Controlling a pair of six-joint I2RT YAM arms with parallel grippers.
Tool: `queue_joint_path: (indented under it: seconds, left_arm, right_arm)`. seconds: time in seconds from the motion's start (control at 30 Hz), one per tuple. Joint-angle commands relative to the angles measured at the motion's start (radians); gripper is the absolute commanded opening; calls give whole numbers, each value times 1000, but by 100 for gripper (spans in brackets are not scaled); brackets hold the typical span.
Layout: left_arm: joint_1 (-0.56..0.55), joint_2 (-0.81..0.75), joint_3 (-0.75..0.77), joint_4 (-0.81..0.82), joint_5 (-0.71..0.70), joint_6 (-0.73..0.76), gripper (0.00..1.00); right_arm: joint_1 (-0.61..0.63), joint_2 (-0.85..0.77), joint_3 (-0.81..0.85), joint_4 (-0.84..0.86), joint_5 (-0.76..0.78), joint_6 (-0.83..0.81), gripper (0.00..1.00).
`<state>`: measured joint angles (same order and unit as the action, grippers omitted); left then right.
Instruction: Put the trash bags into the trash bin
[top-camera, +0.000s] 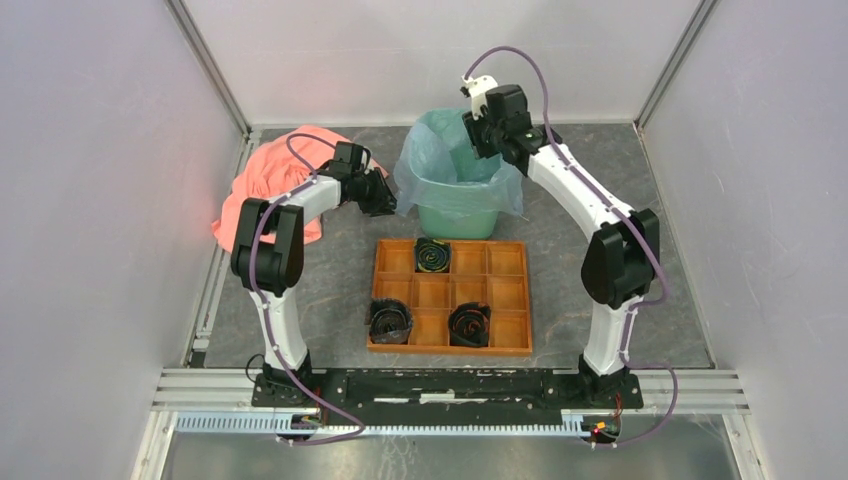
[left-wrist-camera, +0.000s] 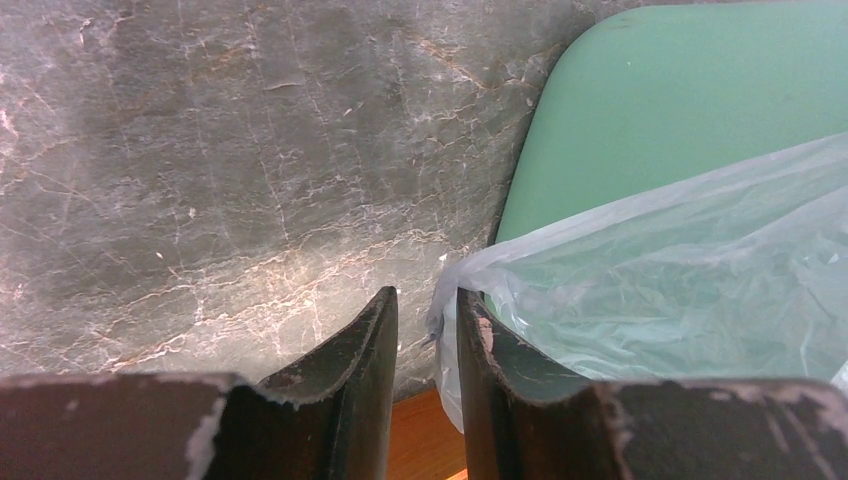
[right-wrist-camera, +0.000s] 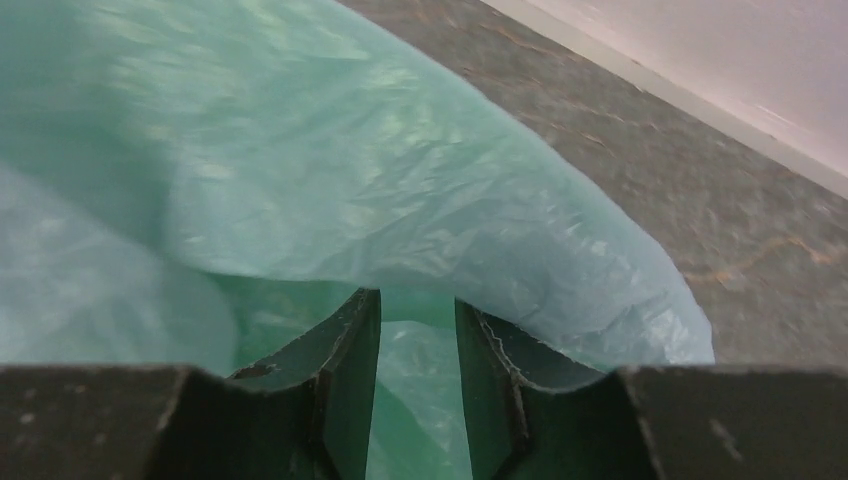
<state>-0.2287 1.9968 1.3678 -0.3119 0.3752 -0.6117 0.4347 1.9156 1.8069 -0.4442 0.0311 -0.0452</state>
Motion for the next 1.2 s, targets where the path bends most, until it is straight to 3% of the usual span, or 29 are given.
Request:
queue_joint_path:
  seconds: [0.0,0.1,0.23,0.33,0.73,0.97,1.17]
  left_arm:
    - [-3,-53,20,11,27,3,36]
    - [-3,-56,20,11,31,3,36]
    - [-3,-61,16,20,40,-2,36]
    - [-3,-62,16,20,44,-3,37]
    - [-4,-73,-1,44,73,-19,38]
    - [-6,-80,0,45,77,-21,39]
    - [-5,-75,3,45,87,-23,41]
  right_arm:
    - [34,1,13,29,265,-57,39]
    - [85,-4,19,49,354,-107,40]
    - [127,-22,46,38,329,-101,48]
    - [136,-35,24,51,251,-68,54]
    - [150,135,-18,248,-98,152,49]
    - [150,28,-23,146,57,66,51]
    - [147,-91,-52,76,259,-52,66]
